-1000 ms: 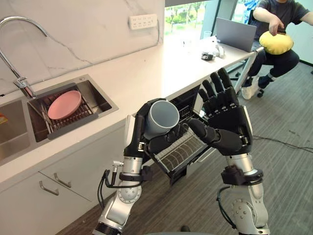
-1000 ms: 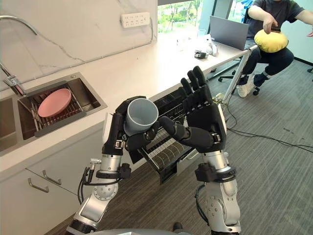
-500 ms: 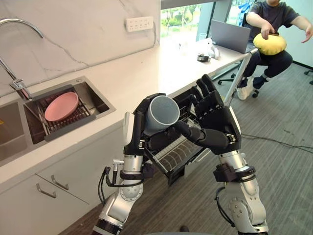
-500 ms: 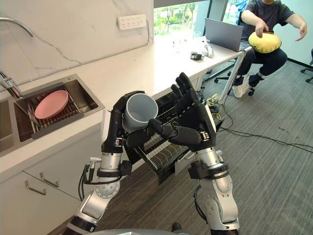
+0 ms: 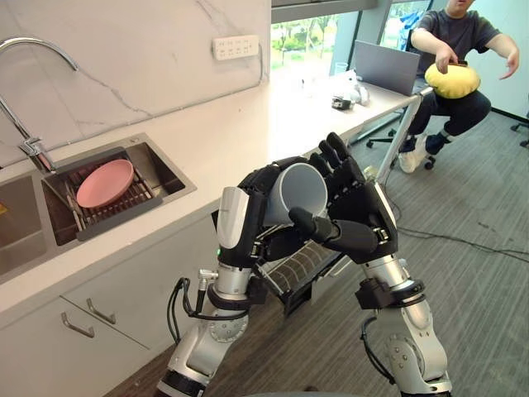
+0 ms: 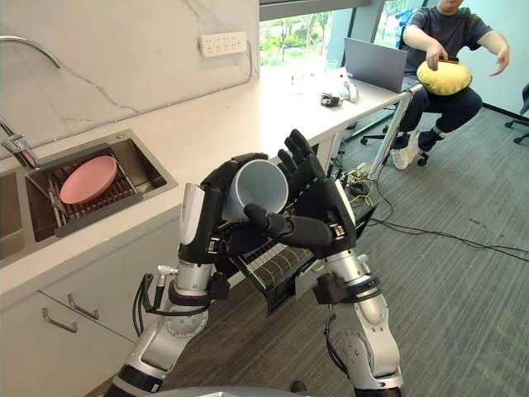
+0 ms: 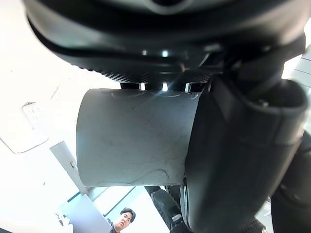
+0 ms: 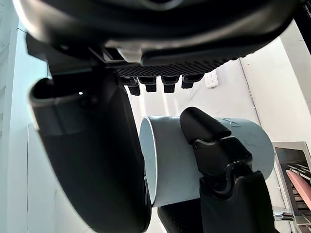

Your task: Walk over to the sink, pick up the cup, carry it to the dishwasher, place the cup inside the dishwasher, then close the dishwasher door

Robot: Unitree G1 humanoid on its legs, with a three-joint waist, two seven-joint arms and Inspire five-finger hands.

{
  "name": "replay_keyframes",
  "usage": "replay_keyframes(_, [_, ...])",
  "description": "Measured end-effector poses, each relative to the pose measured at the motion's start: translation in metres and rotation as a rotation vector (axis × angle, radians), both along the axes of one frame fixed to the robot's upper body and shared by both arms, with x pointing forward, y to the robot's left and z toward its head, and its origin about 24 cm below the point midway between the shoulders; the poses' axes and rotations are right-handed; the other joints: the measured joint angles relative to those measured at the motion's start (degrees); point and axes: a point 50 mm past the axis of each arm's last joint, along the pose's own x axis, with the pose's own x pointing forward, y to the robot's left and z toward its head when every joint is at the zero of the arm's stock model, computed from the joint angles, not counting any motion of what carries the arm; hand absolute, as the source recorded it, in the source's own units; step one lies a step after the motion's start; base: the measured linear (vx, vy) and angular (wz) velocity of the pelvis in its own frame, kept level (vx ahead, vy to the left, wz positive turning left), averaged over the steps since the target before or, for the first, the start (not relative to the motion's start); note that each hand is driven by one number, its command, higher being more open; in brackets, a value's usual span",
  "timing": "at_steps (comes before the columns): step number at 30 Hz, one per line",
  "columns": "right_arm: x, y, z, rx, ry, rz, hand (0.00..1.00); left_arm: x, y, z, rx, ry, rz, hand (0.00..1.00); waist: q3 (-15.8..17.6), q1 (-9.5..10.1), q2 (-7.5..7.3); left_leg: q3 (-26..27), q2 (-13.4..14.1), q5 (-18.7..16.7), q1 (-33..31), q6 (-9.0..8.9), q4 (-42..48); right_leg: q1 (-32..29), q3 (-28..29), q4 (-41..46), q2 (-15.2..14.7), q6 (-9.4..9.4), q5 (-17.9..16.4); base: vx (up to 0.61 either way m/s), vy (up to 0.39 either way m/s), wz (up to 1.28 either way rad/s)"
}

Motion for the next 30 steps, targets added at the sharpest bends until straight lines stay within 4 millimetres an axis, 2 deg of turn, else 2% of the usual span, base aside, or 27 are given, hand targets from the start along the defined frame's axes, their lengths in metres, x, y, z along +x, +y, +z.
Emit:
replay_keyframes(9, [0.0003,0.0042,-0.0051,-0.131,0.028,0.023,1.00,-0.0030,-0.0075,-0.0027,0.044,0.016,-0.060,0.00,-0.4,0.02,-0.27,0.0,0.0,0.0,-0.2,0.00,0.0,-0.2,0.0,0.0,0.0,0.00,0.0,0.00,0.000,0.00])
replay_keyframes(19, [0.0009,0.0032,-0.0065,-0.157,0.053,0.009,1.00,-0.0030,-0.0047,-0.0045,0.068,0.017,-0.059,0.00,-0.6,-0.04,-0.57,0.0,-0.1,0.0,-0.2,0.00,0.0,-0.2,0.0,0.0,0.0,0.00,0.0,0.00,0.000,0.00])
replay_keyframes(27, [0.0012,0.0067,-0.0087,-0.113,0.088,0.019,1.00,-0.0040,-0.0043,-0.0044,0.082,-0.015,-0.032,0.00,-0.6,-0.14,-0.59,0.0,-0.1,0.0,-0.2,0.01,0.0,-0.2,0.0,0.0,-0.1,-0.01,0.0,0.00,0.000,0.00])
replay_keyframes(28, [0.0013,0.0069,-0.0090,-0.112,0.091,0.019,0.00,-0.0042,-0.0042,-0.0045,0.087,-0.021,-0.028,0.00,-0.6,-0.14,-0.59,0.0,-0.1,0.0,-0.2,0.02,0.0,-0.2,0.0,0.0,-0.1,-0.01,0.0,0.00,0.000,0.00])
replay_keyframes(30, [0.0012,0.0073,-0.0093,-0.114,0.099,0.023,0.00,-0.0044,-0.0036,-0.0050,0.093,-0.029,-0.020,0.00,-0.6,-0.20,-0.59,0.0,-0.1,0.0,-0.2,0.02,0.0,-0.2,0.0,0.0,-0.1,-0.01,0.0,0.00,0.000,0.00])
